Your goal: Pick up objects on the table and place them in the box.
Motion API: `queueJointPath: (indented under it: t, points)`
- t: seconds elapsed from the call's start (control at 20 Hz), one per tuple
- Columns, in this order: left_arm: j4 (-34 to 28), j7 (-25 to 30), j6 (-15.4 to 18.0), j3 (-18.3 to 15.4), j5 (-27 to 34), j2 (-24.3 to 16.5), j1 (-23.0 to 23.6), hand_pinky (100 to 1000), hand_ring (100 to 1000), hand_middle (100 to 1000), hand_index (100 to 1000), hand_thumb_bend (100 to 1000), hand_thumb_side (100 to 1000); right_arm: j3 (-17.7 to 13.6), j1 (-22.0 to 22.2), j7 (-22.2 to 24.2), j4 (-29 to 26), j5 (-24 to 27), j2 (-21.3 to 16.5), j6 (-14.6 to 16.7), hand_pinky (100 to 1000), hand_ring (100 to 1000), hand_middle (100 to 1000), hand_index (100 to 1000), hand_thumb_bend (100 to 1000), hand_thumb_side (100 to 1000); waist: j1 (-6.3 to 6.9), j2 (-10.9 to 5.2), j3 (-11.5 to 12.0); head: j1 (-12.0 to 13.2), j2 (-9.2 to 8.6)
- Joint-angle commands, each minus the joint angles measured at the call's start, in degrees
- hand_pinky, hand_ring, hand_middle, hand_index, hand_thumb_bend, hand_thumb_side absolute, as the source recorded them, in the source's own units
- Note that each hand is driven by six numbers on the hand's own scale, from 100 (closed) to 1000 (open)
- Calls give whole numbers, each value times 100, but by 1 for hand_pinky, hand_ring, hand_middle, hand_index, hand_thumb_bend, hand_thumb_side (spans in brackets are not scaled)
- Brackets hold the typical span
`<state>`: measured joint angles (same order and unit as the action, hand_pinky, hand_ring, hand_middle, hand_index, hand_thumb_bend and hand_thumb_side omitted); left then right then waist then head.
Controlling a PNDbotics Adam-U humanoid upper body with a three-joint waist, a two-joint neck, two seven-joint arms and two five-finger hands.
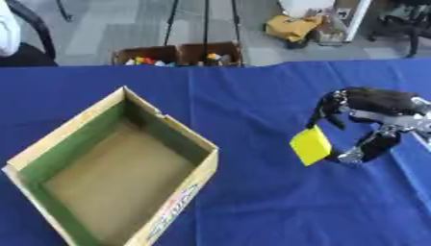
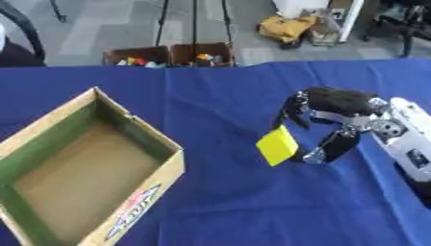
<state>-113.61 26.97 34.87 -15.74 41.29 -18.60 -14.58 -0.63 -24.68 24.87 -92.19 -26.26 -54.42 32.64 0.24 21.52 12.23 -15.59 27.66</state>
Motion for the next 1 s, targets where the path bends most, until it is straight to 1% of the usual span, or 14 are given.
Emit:
queueJointPath:
  t: [0.05,0.4,0.65,1.0]
  points:
    - [-98,-14,22,-19,24,-190,-6,696,734,879,955,100,933,-154,-37,-135,-281,232,-359,-40,782,695,241,476,100,142,-45,-173,9,81,30]
    - [-98,-55,21,-35,37,-252,3,695,734,878,955,100,932,-322,55,-395,-767,751,-593,-195,777,689,220,460,100,144,-115,-215,52,210,91]
    - [-98,-91,9,-48,29,-297,4,695,734,878,955,100,932,-416,115,-498,-1040,1106,-697,-320,775,685,211,453,100,136,-169,-241,65,352,135]
    - [-98,-115,-1,-45,22,-317,7,695,733,877,955,100,931,-488,105,-481,-1279,1573,-759,-506,783,687,203,446,100,139,-200,-265,107,383,146]
